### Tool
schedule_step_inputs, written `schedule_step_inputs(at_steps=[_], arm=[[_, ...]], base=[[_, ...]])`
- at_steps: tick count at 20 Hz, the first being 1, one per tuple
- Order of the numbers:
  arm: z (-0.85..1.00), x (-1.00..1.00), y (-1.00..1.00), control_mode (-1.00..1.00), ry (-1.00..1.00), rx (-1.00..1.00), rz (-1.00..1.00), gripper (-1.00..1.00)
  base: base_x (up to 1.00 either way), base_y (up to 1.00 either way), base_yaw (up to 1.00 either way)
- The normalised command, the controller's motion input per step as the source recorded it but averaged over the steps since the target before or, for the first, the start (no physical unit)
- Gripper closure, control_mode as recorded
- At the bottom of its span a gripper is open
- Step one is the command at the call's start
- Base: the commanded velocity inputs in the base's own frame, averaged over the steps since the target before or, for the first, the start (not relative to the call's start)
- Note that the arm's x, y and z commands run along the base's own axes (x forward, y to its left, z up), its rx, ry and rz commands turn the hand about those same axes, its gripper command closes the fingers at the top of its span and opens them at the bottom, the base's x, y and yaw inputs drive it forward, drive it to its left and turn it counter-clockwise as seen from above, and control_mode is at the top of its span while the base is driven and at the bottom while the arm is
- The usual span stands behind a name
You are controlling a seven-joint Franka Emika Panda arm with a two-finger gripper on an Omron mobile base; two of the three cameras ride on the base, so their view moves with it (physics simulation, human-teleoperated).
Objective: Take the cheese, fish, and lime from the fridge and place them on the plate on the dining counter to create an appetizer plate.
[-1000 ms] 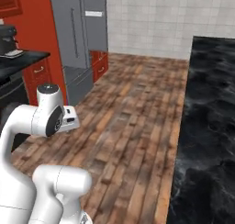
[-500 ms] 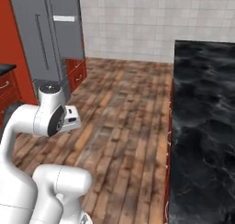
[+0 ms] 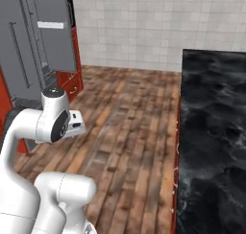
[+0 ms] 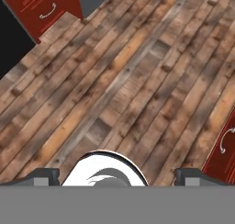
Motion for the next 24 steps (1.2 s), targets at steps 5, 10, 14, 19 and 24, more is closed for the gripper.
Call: schedule_step_inputs(at_steps=[5,10,14,19,24], arm=[[0.0,0.0,0.0,1.0,0.0,0.0,0.0,-1.0],[0.0,0.0,0.0,1.0,0.0,0.0,0.0,-1.0],[0.0,0.0,0.0,1.0,0.0,0.0,0.0,-1.0],[0.0,0.0,0.0,1.0,0.0,0.0,0.0,-1.0],[0.0,0.0,0.0,1.0,0.0,0.0,0.0,-1.0]], base=[[1.0,0.0,0.21],[1.0,0.0,0.27],[1.0,0.0,0.31],[1.0,0.0,0.36],[1.0,0.0,0.38]])
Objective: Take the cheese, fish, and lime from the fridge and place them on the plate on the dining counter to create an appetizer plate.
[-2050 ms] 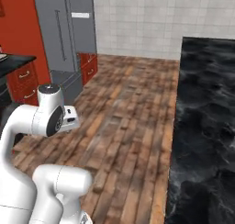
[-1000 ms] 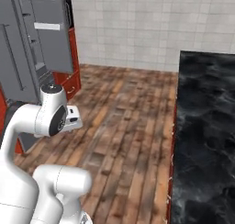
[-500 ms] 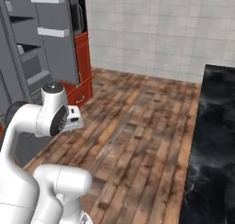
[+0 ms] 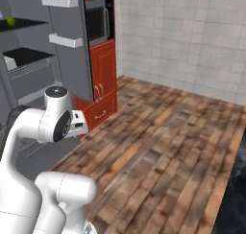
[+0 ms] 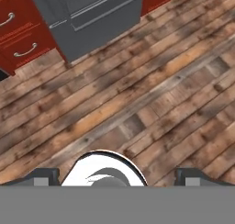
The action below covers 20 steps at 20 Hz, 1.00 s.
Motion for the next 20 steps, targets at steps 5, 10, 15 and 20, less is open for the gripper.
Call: schedule_step_inputs(at_steps=[5,10,15,20], arm=[[0.0,0.0,0.0,1.0,0.0,0.0,0.0,-1.0],[0.0,0.0,0.0,1.0,0.0,0.0,0.0,-1.0],[0.0,0.0,0.0,1.0,0.0,0.0,0.0,-1.0],[0.0,0.0,0.0,1.0,0.0,0.0,0.0,-1.0]], base=[[1.0,0.0,0.43],[0.74,0.0,0.55],[0.48,0.0,0.61],[0.45,-0.16,0.49]])
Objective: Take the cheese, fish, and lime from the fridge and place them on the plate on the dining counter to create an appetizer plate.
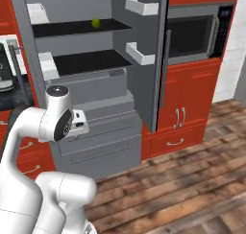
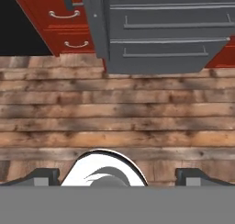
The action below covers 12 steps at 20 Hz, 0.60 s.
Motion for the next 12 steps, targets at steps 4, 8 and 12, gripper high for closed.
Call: schedule_step_inputs(at_steps=[4,8,12], arm=[[0.0,0.0,0.0,1.0,0.0,0.0,0.0,-1.0],[0.0,0.0,0.0,1.0,0.0,0.0,0.0,-1.0],[0.0,0.0,0.0,1.0,0.0,0.0,0.0,-1.0]], base=[[0.29,-0.57,0.36],[0.12,-0.73,0.27],[0.23,-0.52,0.2]])
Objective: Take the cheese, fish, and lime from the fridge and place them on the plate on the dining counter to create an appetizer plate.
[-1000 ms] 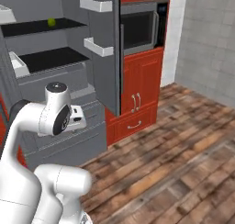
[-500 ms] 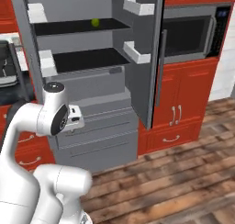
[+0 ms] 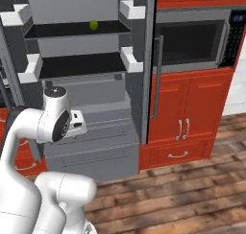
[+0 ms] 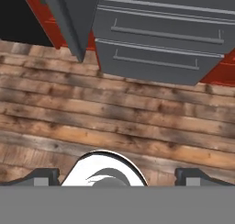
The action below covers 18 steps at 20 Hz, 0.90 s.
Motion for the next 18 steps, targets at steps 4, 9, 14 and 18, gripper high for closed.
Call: schedule_step_inputs(at_steps=[4,9,14,18], arm=[[0.0,0.0,0.0,1.0,0.0,0.0,0.0,-1.0],[0.0,0.0,0.0,1.0,0.0,0.0,0.0,-1.0],[0.0,0.0,0.0,1.0,0.0,0.0,0.0,-1.0],[0.0,0.0,0.0,1.0,0.0,0.0,0.0,-1.0]], base=[[0.49,-0.09,0.13],[0.55,-0.13,0.13],[0.38,-0.47,0.14],[0.42,-0.4,0.14]])
